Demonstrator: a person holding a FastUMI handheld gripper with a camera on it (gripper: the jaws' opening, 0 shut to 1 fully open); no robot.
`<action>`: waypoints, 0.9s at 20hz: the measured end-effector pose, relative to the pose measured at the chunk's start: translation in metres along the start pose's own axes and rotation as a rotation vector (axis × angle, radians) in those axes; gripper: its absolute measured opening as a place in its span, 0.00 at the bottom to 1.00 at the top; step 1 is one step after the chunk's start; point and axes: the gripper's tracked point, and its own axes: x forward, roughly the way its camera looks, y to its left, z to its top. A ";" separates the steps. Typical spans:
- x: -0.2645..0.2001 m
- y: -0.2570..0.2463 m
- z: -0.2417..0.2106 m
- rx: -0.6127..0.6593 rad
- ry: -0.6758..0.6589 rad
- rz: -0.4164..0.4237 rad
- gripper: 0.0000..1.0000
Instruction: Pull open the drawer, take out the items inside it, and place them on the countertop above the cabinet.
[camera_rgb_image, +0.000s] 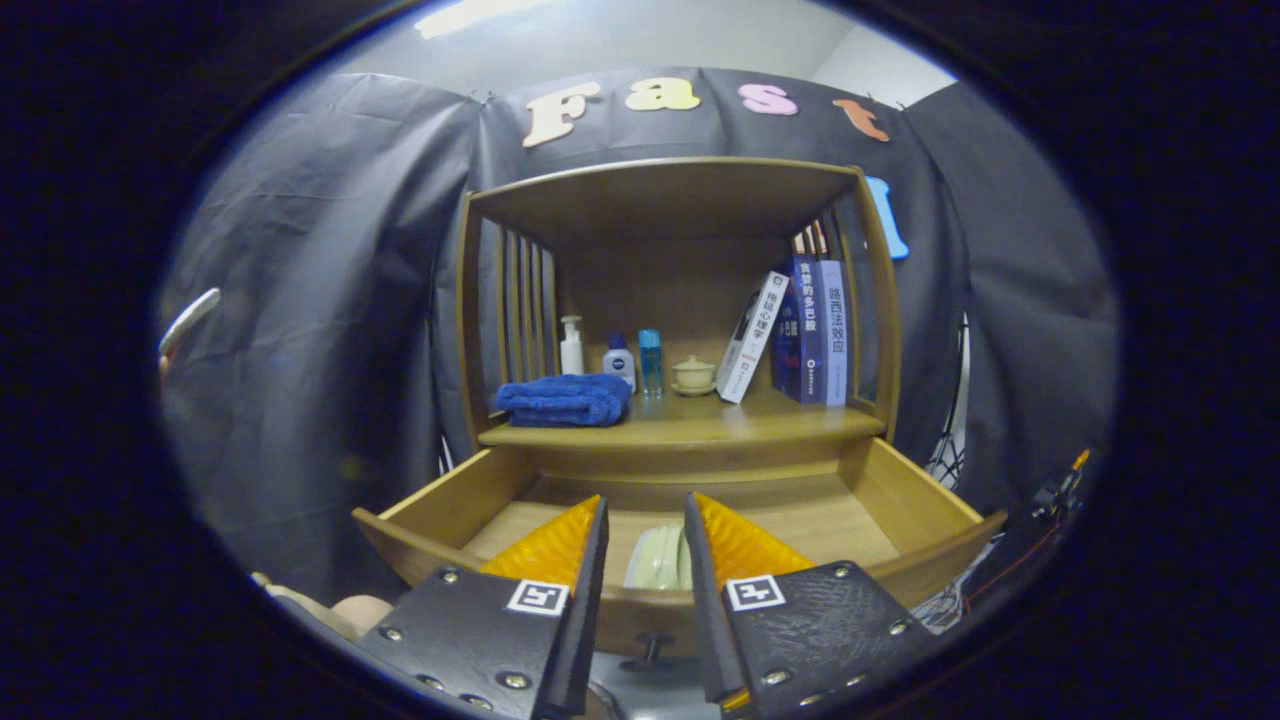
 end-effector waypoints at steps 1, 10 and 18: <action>0.011 0.001 -0.001 0.007 0.021 0.007 0.43; 0.084 -0.003 -0.033 0.004 0.272 -0.021 0.44; 0.108 -0.012 -0.097 -0.001 0.506 -0.077 0.43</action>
